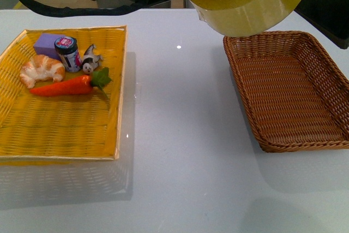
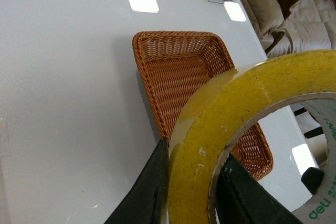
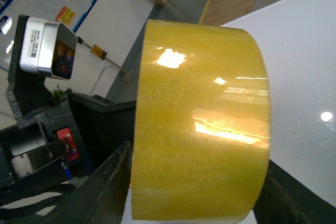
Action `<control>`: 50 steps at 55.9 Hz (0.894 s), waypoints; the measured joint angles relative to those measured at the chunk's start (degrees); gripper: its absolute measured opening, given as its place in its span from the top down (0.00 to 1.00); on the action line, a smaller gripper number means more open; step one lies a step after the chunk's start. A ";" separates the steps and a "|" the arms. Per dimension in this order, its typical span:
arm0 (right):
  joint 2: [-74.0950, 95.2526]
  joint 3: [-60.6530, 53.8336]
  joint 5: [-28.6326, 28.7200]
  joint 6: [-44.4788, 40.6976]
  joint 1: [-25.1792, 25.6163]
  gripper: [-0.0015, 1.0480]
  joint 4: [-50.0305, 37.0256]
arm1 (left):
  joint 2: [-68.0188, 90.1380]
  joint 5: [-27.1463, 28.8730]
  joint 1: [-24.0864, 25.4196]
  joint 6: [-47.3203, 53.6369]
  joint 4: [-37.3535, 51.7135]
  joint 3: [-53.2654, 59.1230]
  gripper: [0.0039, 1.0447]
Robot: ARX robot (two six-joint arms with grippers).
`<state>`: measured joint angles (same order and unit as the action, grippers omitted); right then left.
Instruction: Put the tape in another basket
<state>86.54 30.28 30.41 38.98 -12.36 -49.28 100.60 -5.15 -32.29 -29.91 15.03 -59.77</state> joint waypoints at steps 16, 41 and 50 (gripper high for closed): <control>0.09 0.00 -0.04 1.97 0.02 0.54 -0.22 | -0.68 -0.52 0.09 -0.35 0.24 0.00 0.59; 0.92 -0.04 -0.22 4.15 4.20 0.54 -1.18 | -4.87 0.72 0.31 0.15 2.08 2.10 0.09; 2.91 -0.02 -0.44 5.79 7.15 0.54 -2.19 | -8.07 1.84 0.85 1.60 3.72 4.90 0.08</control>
<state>89.45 30.26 29.98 44.77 -5.21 -51.46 92.53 -3.31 -31.44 -28.32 18.74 -54.87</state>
